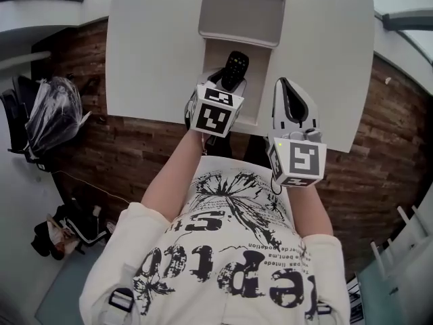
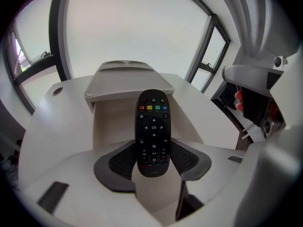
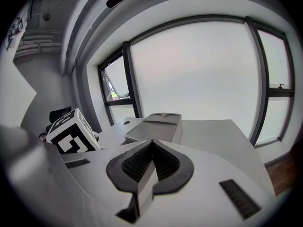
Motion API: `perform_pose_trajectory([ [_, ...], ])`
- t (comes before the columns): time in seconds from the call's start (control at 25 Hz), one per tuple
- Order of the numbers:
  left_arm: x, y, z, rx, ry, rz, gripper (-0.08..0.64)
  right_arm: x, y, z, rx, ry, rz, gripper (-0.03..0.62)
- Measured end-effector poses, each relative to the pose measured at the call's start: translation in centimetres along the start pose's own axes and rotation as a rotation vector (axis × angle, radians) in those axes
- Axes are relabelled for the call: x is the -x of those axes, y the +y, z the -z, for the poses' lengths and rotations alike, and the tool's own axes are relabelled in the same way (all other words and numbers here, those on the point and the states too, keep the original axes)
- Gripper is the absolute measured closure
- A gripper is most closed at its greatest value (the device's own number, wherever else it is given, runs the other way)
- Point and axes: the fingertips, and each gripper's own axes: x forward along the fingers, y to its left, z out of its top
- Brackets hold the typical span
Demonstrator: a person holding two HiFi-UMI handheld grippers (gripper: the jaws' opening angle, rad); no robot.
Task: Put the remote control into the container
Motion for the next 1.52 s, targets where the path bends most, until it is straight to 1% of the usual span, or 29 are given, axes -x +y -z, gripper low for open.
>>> perform_pose_trajectory([
  [0.12,-0.8,-0.6,0.6,-0.017,0.057,0.011,0.327,-0.6,0.3,0.0,0.002,0.015,-0.022,0.588],
  [0.2,-1.4,-0.7,0.9,-0.013,0.085,0.008,0.327,-0.9,0.4,-0.2,0.003,0.02,-0.033,0.588],
  [0.36,-2.5,0.0,1.7,0.072,0.103,0.015,0.327,-1.4,0.8,-1.2,0.022,0.01,-0.059,0.588],
  [0.44,-2.5,0.2,1.5,0.095,0.107,0.018,0.327,-1.6,0.5,-1.4,0.035,0.009,-0.059,0.588],
  [0.6,-2.7,0.2,1.3,0.073,0.123,0.022,0.327,-1.9,-0.2,-1.3,0.03,0.017,-0.055,0.589],
  [0.8,-2.5,-0.1,1.4,0.078,0.138,0.039,0.327,-2.1,0.1,-1.0,0.021,0.037,-0.068,0.588],
  [0.92,-2.7,-0.3,1.4,0.034,0.143,0.031,0.327,-2.4,0.3,-1.8,0.025,0.023,-0.077,0.588],
  [1.0,-2.7,-0.5,1.2,0.009,0.128,0.03,0.327,-2.3,0.6,-2.1,0.041,0.017,-0.086,0.589],
  [1.16,-2.1,-0.7,0.9,0.02,0.103,0.043,0.322,-1.8,0.8,-2.2,0.056,0.019,-0.093,0.589],
  [1.32,-0.6,-0.8,0.1,-0.018,0.085,0.037,0.318,-1.3,0.7,-2.2,0.054,0.021,-0.093,0.589],
  [1.4,0.4,-0.8,-1.0,-0.028,0.045,0.03,0.318,-1.1,0.9,-2.4,0.063,0.018,-0.099,0.588],
  [1.48,1.6,-0.6,-2.4,-0.043,-0.018,-0.006,0.318,-0.8,1.1,-2.7,0.07,0.007,-0.101,0.588],
  [1.52,2.2,-0.4,-3.2,-0.048,-0.065,-0.033,0.318,-0.6,1.1,-2.8,0.072,0.0,-0.1,0.589],
])
